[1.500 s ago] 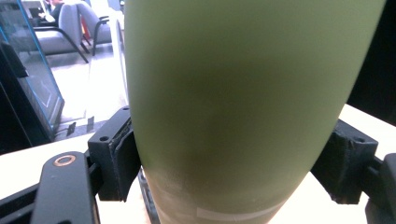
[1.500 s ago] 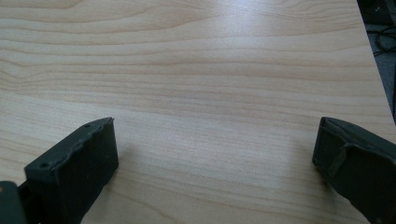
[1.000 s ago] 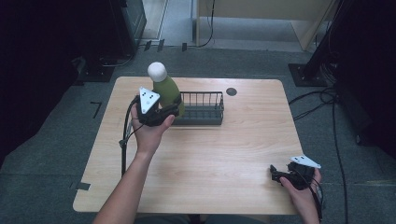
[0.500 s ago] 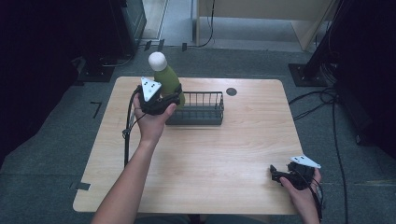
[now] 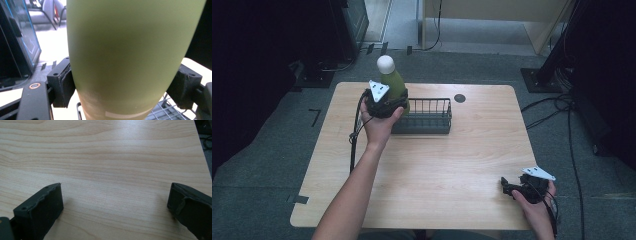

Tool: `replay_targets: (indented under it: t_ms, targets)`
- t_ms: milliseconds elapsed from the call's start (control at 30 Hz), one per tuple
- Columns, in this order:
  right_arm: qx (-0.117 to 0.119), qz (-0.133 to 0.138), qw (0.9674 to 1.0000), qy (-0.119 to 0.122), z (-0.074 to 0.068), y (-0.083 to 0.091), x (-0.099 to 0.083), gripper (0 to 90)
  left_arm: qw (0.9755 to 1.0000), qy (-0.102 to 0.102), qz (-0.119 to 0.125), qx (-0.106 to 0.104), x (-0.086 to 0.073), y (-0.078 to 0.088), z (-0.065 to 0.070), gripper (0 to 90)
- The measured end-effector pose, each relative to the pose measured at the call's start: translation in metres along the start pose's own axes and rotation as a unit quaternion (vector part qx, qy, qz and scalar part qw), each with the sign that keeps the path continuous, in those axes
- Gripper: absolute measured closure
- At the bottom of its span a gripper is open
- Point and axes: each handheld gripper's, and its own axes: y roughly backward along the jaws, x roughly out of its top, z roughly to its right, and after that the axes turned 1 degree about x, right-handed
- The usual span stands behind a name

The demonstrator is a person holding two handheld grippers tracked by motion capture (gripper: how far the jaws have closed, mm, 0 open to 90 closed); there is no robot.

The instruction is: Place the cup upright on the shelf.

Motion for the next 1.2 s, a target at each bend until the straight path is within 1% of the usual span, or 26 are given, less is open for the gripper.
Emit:
replay_targets:
  t_ms: [67, 167, 333, 433, 500, 533, 733, 833, 1033, 1200]
  targets:
    - [0.0, 0.0, 1.0, 0.0, 0.0, 0.0, 0.0, 0.0, 0.9999, -0.007, -0.009, 0.007, -0.004, -0.006, 0.001, 21.5]
    - [0.0, 0.0, 1.0, 0.0, 0.0, 0.0, 0.0, 0.0, 0.9998, -0.009, -0.014, 0.008, -0.005, -0.009, 0.001, 21.5]
    - [0.0, 0.0, 1.0, 0.0, 0.0, 0.0, 0.0, 0.0, 0.9996, -0.008, -0.028, 0.008, -0.009, -0.017, -0.003, 21.5]
    - [0.0, 0.0, 1.0, 0.0, 0.0, 0.0, 0.0, 0.0, 0.9994, -0.006, -0.032, 0.01, -0.01, -0.019, -0.003, 21.5]
    - [0.0, 0.0, 1.0, 0.0, 0.0, 0.0, 0.0, 0.0, 0.9993, -0.007, -0.034, 0.01, -0.011, -0.02, -0.004, 21.5]
    - [0.001, 0.0, 1.0, 0.001, 0.0, 0.0, 0.0, 0.0, 0.9992, -0.011, -0.037, 0.009, -0.012, -0.021, -0.004, 21.5]
    - [0.001, 0.0, 1.0, 0.002, 0.0, 0.0, 0.0, 0.0, 0.9989, -0.016, -0.044, 0.007, -0.015, -0.024, -0.003, 21.4]
    - [0.001, 0.0, 1.0, 0.002, 0.0, 0.0, 0.0, 0.0, 0.9989, -0.019, -0.043, 0.007, -0.015, -0.025, -0.002, 21.4]
    - [0.001, 0.0, 1.0, 0.002, 0.0, 0.0, 0.0, 0.0, 0.9989, -0.024, -0.04, 0.0, -0.015, -0.03, -0.002, 21.2]
    - [0.001, 0.0, 1.0, 0.002, 0.0, 0.0, 0.0, 0.0, 0.9989, -0.021, -0.042, -0.001, -0.015, -0.03, -0.003, 20.9]
